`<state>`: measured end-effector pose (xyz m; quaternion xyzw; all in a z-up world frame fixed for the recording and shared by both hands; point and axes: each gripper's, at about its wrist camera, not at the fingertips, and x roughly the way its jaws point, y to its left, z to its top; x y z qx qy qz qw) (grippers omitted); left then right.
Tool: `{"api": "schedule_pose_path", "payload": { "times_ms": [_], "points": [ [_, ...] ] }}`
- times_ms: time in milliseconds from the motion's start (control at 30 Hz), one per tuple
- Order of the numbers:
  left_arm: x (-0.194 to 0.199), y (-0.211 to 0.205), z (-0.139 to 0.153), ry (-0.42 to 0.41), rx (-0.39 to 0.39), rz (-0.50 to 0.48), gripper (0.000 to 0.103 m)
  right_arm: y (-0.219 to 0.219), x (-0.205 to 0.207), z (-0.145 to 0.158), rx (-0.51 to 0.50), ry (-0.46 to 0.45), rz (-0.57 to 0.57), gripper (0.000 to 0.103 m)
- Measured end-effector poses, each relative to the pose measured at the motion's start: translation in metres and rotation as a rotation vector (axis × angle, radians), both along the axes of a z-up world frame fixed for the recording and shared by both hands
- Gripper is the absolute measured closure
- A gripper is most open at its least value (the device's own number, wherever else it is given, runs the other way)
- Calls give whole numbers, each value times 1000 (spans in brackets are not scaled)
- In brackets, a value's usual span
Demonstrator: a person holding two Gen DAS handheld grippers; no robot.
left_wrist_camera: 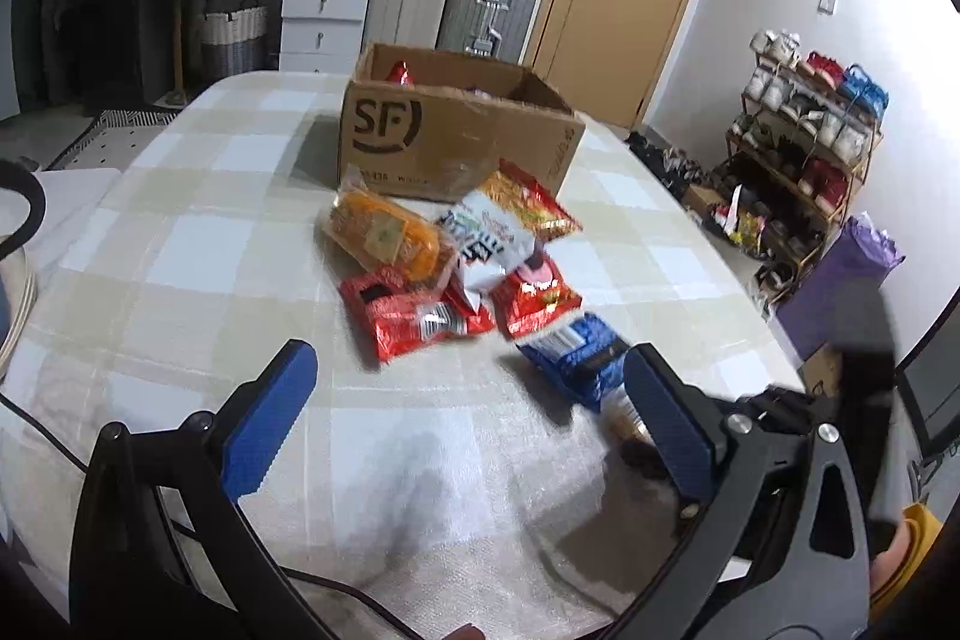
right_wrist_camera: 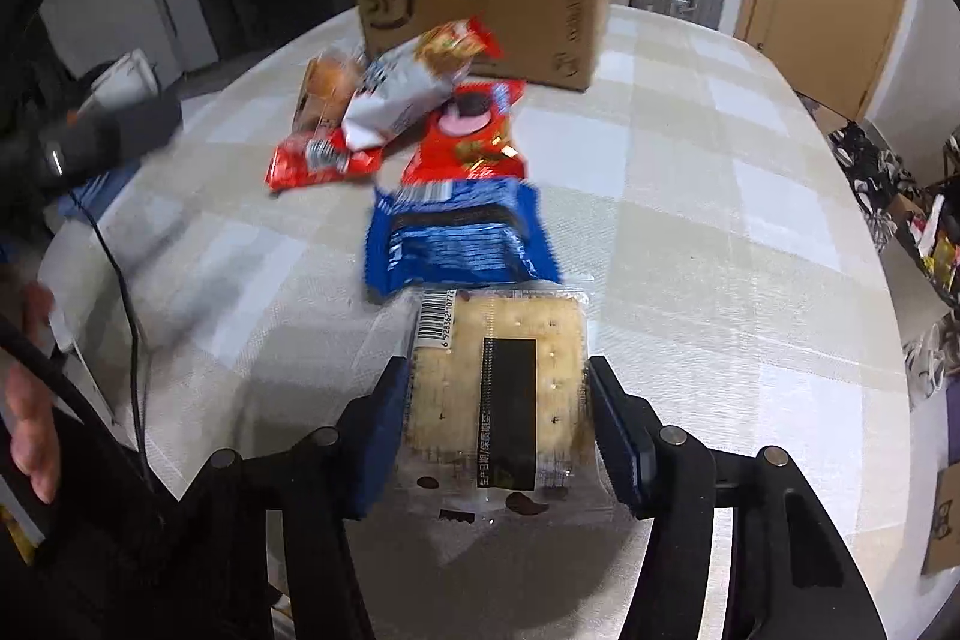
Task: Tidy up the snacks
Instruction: 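Grasp the cracker pack with the right gripper while the left grasps the blue cookie pack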
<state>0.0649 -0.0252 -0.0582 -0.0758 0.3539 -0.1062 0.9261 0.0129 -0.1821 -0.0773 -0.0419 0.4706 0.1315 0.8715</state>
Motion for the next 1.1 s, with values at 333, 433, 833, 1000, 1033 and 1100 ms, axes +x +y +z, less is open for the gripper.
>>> {"api": "schedule_pose_path", "payload": {
  "times_ms": [333,433,833,1000,1033,1100],
  "points": [
    [16,-37,-12,65,40,-52,1,-60,-7,38,218,-66,-140,45],
    [24,-46,-7,84,18,-21,1,-73,-11,49,255,-105,-153,45],
    [83,-109,-36,326,-13,92,1,-115,-19,56,379,-87,-253,45],
    [98,-125,-53,392,33,137,1,-116,-20,56,397,-83,-245,45],
    [100,-128,-56,400,41,137,1,-115,-20,57,396,-85,-240,45],
    [103,-131,-63,411,68,145,4,-113,-20,56,388,-87,-233,45]
  ]
}}
